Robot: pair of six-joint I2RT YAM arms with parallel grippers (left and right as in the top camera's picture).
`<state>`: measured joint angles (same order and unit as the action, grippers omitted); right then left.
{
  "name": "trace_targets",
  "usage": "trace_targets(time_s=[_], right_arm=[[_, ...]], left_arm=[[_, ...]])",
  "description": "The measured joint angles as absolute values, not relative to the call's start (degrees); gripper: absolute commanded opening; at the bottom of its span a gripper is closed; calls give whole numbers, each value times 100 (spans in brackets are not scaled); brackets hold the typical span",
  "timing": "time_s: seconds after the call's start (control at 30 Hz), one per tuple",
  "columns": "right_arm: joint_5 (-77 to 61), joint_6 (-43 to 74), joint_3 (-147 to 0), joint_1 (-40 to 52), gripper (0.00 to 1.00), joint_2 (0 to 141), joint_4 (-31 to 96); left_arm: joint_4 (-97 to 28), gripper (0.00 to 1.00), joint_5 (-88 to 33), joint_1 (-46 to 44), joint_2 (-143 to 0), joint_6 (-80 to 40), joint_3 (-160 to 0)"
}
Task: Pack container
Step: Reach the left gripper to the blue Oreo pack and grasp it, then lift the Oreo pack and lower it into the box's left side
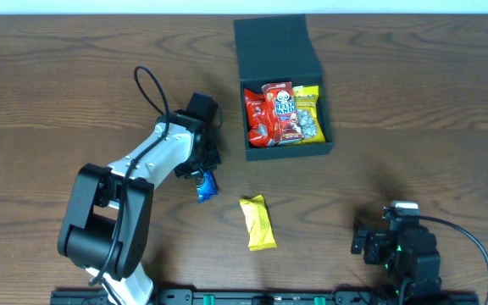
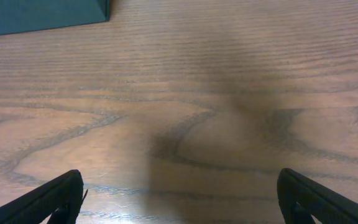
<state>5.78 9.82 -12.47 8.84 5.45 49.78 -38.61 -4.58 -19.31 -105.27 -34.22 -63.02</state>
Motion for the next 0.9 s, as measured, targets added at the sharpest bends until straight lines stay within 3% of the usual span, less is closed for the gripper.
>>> trace_targets(time_s=[0.33,0.9], right_arm=[[578,980,-1247,884,99,545,4978],[576,980,-1247,884,99,545,4978]], left_arm=[[-3966,19,-456,-1962,-10527,-3286,-6322],[-5400,20,-145,-2425,-10200,-2867,-8020]])
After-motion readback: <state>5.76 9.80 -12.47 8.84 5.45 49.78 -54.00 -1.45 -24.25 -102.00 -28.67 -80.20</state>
